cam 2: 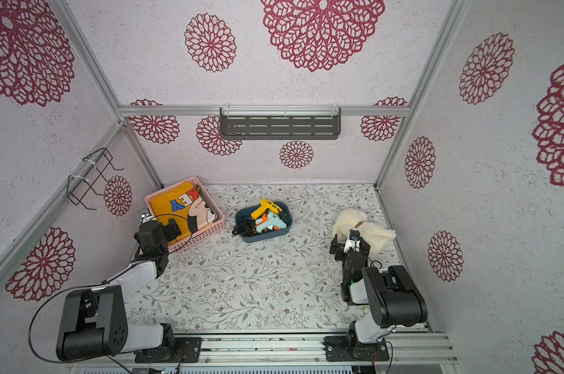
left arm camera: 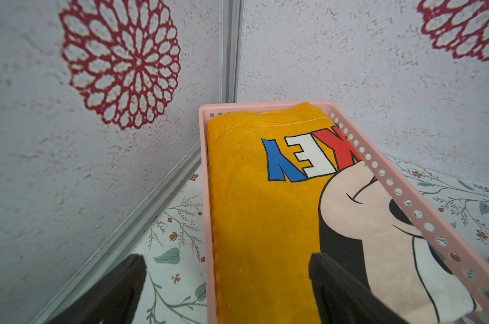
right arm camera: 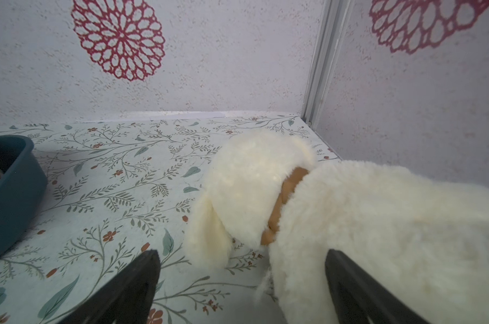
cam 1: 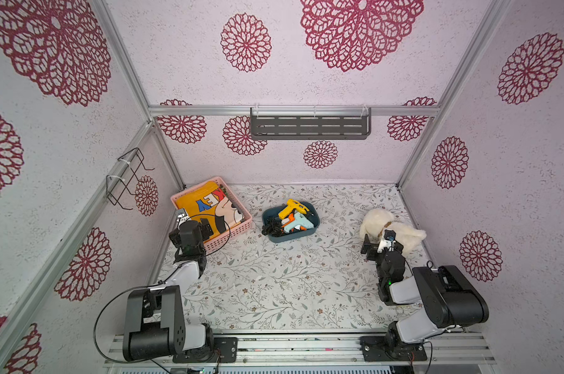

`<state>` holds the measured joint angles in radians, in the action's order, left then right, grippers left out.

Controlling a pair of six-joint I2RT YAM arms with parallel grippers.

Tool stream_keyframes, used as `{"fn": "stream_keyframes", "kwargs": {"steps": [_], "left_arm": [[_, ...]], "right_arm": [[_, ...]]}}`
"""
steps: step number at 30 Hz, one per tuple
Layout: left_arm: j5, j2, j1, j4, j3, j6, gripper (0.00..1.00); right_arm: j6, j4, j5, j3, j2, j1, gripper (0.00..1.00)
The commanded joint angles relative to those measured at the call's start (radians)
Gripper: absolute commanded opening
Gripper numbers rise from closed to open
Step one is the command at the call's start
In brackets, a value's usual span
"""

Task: Put the hot melt glue gun into the storage box
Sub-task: Reset both arms

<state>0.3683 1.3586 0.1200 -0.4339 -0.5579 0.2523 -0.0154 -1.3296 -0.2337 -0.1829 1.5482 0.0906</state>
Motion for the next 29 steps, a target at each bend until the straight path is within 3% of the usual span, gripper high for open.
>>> {"fn": "stream_keyframes", "kwargs": {"steps": [1,4,7,8,9,11,13,15,18,21,29], "left_arm": [[0.001,0.029,0.008,-0.108,0.068,0.021,0.98],[-0.028,0.092,0.006,-0.108,0.015,-0.03,0.98],[-0.052,0.169,0.008,-0.292,0.061,-0.066,0.98],[-0.072,0.148,0.006,-0.25,0.064,-0.06,0.98],[-0.095,0.145,0.005,-0.3,0.086,-0.067,0.98],[-0.093,0.22,-0.003,-0.572,0.179,-0.108,0.98],[-0.095,0.17,0.001,-0.377,0.132,-0.073,0.98],[-0.081,0.206,-0.005,-0.483,0.146,-0.1,0.98],[-0.083,0.179,-0.008,-0.413,0.135,-0.084,0.98],[-0.074,0.196,-0.012,-0.458,0.144,-0.096,0.98],[-0.068,0.192,-0.014,-0.454,0.144,-0.098,0.98]], "right_arm": [[0.014,-0.058,-0.018,-0.01,-0.005,0.001,0.99],[0.015,-0.073,-0.019,-0.004,-0.007,0.001,0.99],[0.018,-0.11,-0.007,0.019,-0.007,0.002,0.99],[0.018,-0.115,-0.005,0.021,-0.007,0.002,0.99],[0.018,-0.112,-0.005,0.019,-0.007,0.002,0.99],[0.017,-0.111,-0.007,0.019,-0.007,0.001,0.99],[0.017,-0.111,-0.007,0.019,-0.007,0.002,0.99],[0.018,-0.109,-0.008,0.018,-0.007,0.002,0.99],[0.036,-0.111,0.023,0.019,-0.006,0.006,0.99],[0.082,-0.104,0.146,0.018,-0.008,0.009,0.99],[0.07,-0.082,0.155,0.006,-0.008,-0.006,0.99]]}}
